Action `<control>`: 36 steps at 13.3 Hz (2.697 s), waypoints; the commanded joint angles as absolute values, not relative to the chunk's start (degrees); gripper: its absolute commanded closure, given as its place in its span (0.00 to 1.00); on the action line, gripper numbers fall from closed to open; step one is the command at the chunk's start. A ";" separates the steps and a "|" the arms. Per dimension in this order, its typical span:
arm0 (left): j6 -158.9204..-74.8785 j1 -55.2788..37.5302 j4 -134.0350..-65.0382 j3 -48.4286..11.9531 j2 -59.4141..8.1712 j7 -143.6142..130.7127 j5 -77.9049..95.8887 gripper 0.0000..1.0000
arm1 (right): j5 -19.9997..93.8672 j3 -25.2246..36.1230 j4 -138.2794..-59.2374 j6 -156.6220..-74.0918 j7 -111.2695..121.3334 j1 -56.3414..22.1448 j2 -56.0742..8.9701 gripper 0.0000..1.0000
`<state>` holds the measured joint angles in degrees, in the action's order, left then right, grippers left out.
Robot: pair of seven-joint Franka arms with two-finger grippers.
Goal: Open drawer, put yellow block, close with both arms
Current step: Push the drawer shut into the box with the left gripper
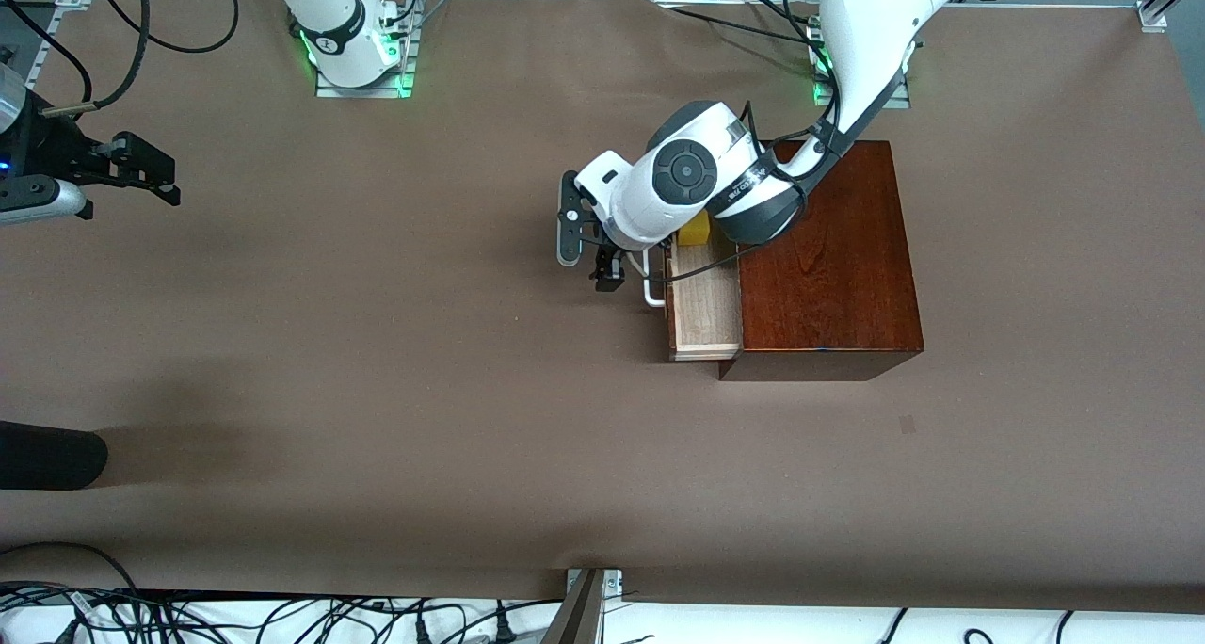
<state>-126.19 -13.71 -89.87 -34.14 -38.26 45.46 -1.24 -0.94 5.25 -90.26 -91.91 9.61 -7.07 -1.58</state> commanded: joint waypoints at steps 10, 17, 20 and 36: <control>-119.27 -12.83 -88.68 -31.64 -37.97 46.05 -3.25 0.00 | -0.79 5.36 -89.21 -91.93 8.70 -7.38 -1.93 0.00; -114.00 -11.07 -88.68 -31.20 -37.44 46.05 -5.44 0.00 | -0.79 5.36 -89.21 -91.93 8.70 -7.38 -1.93 0.00; -109.43 -10.64 -87.98 -31.20 -37.27 46.14 -8.07 0.00 | -0.79 5.36 -89.21 -91.93 8.79 -7.38 -1.93 0.00; -98.88 -10.28 -85.96 -29.53 -37.27 46.23 -14.67 0.00 | -0.79 5.36 -89.21 -91.93 8.70 -7.38 -1.93 0.00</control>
<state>-101.51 -10.64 -86.07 -30.43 -38.22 45.61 -11.77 -0.94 5.25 -90.20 -92.01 9.55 -7.11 -1.64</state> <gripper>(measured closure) 0.000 0.000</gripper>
